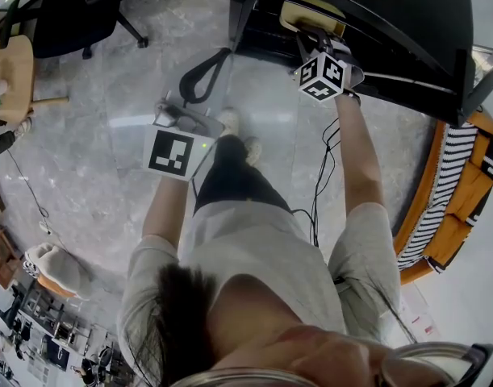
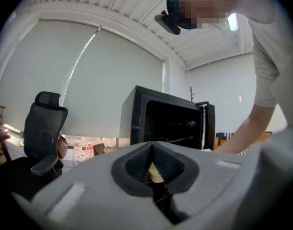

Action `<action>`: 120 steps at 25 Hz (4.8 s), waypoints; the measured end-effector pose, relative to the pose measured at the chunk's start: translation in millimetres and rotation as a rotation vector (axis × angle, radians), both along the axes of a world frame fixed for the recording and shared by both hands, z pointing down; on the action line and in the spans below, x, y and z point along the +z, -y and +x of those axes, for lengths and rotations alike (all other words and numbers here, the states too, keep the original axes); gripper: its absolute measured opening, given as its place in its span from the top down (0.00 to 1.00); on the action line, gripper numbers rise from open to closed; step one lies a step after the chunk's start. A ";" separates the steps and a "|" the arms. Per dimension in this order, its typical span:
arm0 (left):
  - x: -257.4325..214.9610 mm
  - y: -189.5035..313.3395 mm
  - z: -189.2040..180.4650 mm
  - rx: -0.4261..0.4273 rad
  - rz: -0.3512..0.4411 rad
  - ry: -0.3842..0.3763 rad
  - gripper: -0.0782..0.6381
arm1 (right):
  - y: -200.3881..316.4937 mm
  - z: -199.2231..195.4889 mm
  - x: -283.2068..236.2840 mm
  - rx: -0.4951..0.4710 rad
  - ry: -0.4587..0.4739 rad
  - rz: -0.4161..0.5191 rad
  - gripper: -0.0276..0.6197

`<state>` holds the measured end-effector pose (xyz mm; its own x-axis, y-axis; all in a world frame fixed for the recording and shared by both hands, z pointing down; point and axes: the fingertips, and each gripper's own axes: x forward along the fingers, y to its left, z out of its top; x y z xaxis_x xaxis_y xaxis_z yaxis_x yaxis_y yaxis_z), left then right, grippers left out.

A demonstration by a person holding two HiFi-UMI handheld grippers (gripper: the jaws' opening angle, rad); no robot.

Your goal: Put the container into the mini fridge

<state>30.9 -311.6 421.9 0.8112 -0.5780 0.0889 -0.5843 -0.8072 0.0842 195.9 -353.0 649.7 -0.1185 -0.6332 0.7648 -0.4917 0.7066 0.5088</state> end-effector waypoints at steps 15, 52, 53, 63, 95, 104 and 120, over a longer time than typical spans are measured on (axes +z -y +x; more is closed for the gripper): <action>12.1 17.6 -8.8 -0.013 -0.025 0.006 0.89 | 36.8 21.2 8.1 -0.008 -0.099 0.019 0.93; -15.7 0.4 14.2 0.027 0.021 -0.002 0.89 | -9.5 14.6 -86.0 0.365 0.487 0.228 0.96; -16.7 -1.4 15.7 0.029 0.021 -0.001 0.89 | -12.9 14.2 -90.1 0.371 0.505 0.233 0.96; -29.7 -24.3 32.0 0.054 0.034 0.004 0.89 | -54.7 12.9 -133.1 0.424 0.667 0.305 0.96; -105.9 -127.3 52.8 0.101 0.135 -0.019 0.89 | -208.9 1.4 -290.7 0.410 0.852 0.547 0.96; -126.2 -160.7 46.1 0.100 0.162 -0.029 0.89 | -245.2 -8.4 -314.2 0.398 0.887 0.582 0.96; -148.3 -217.8 44.3 0.106 0.205 -0.037 0.89 | -306.9 -22.9 -352.2 0.347 0.935 0.637 0.96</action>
<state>75.2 -93.8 273.5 0.8687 -0.4926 -0.0525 -0.4953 -0.8661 -0.0680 173.0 -46.1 297.6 -0.2113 -0.9774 0.0070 -0.9755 0.2114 0.0618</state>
